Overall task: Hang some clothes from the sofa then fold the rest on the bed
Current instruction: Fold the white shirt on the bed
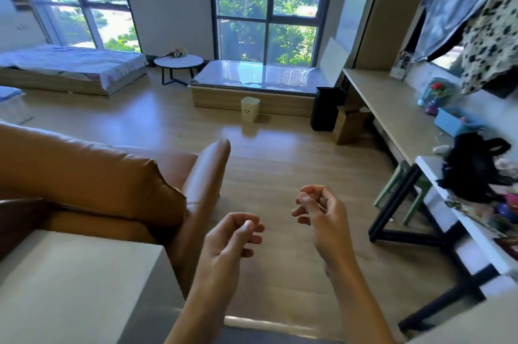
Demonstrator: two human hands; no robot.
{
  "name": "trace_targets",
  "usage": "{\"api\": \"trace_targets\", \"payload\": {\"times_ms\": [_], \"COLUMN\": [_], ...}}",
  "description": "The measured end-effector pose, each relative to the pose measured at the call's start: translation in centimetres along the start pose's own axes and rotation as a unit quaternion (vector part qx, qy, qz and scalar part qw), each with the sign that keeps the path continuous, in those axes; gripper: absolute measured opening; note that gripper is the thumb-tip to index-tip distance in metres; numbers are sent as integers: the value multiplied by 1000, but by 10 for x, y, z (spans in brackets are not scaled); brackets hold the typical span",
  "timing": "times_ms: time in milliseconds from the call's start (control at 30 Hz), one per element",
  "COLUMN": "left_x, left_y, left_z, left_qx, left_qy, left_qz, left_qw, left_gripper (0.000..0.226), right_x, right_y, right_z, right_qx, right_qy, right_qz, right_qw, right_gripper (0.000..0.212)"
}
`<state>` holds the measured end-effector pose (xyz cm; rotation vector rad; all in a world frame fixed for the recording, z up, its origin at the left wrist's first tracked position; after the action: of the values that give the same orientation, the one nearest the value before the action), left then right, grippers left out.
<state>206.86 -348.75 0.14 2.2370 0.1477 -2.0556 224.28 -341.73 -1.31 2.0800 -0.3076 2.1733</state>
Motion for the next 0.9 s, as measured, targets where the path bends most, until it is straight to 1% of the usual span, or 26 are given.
{"api": "trace_targets", "payload": {"times_ms": [100, 200, 267, 367, 433, 500, 633, 667, 700, 833, 900], "left_x": [-6, -14, -16, -9, 1, 16, 32, 35, 33, 20, 7], "left_y": [-76, -148, -189, -245, -290, -341, -445, -494, -508, -628, -684], "left_z": [-4, -6, -8, -14, -16, -19, -30, -33, -35, -40, -42], "left_qx": [-37, -63, -81, -104, -123, -128, -119, -109, -112, -113, -108], "left_qy": [3, 20, 33, 50, 48, 49, 62, 64, 67, 90, 82], "left_qz": [-4, -10, -15, -4, 6, 19, 35, 26, 27, 4, -6], "left_qw": [999, 998, 996, 993, 991, 990, 990, 992, 991, 990, 991], "left_gripper": [34, 35, 32, 13, 18, 21, 21, 21, 20, 17, 13], "right_x": [6, 17, 22, 17, 9, -5, -27, -33, -33, -30, -25], "right_y": [-77, -152, -197, -252, -289, -331, -422, -466, -479, -590, -645], "right_z": [-15, -38, -55, -78, -96, -114, -148, -162, -166, -199, -216], "right_qx": [16, 52, 67, 83, 96, 107, 109, 103, 104, 94, 91], "right_qy": [0, 3, 6, 13, 21, 30, 49, 52, 55, 65, 67], "right_qz": [4, 19, 26, 30, 26, 25, 15, 23, 18, 27, 33], "right_qw": [1000, 998, 997, 996, 995, 993, 993, 993, 993, 993, 993], "right_gripper": [5, 4, 3, 2, 1, 3, 3, 2, 2, 4, 3]}}
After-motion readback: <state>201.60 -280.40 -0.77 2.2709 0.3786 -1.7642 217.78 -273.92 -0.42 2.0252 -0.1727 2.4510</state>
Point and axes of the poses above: each hand's wrist, its own y-axis away from the middle knuckle, its own z-axis out of the back of the hand, x = y × z, the point moved 3 cm from there along -y, towards the middle knuckle, and after that the axes turned 2 degrees about -y, right-handed, at the moved point
